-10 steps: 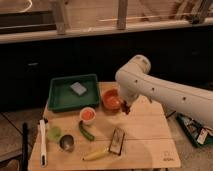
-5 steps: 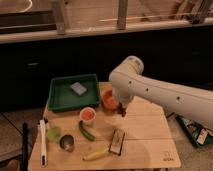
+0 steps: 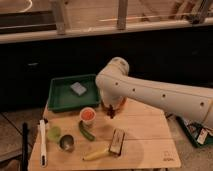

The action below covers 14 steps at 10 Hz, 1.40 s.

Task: Place grapes in red bowl

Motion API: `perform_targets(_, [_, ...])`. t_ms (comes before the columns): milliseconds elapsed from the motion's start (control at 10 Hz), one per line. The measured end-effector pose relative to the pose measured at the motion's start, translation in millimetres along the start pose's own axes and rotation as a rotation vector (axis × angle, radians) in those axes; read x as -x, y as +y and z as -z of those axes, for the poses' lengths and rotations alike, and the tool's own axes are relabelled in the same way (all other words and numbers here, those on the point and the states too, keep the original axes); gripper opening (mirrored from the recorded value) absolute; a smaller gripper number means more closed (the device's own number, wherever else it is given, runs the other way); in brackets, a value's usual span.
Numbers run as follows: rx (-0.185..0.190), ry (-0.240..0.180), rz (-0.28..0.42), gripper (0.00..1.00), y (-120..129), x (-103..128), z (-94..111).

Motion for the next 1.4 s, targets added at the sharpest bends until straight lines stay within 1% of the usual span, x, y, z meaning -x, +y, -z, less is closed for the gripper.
perform_targets(200, [-0.005,-0.004,0.052,0.00,-31,15,5])
perform_targets(400, [-0.002,-0.010,0.084,0.00,-45,23,7])
perform_targets(500, [-0.001,-0.015,0.112,0.00,-51,29,7])
perform_targets(700, [0.001,-0.017,0.135,0.00,-55,34,8])
perform_targets(800, [-0.009,-0.018,0.164,0.00,-74,40,9])
perform_targets(900, [-0.012,-0.018,0.181,0.00,-85,43,10])
perform_targets(1100, [-0.013,-0.021,0.219,0.00,-99,49,12])
perform_targets(1300, [-0.011,-0.033,0.261,0.00,-110,54,11])
perform_targets(1400, [-0.019,-0.038,0.283,0.00,-120,57,11])
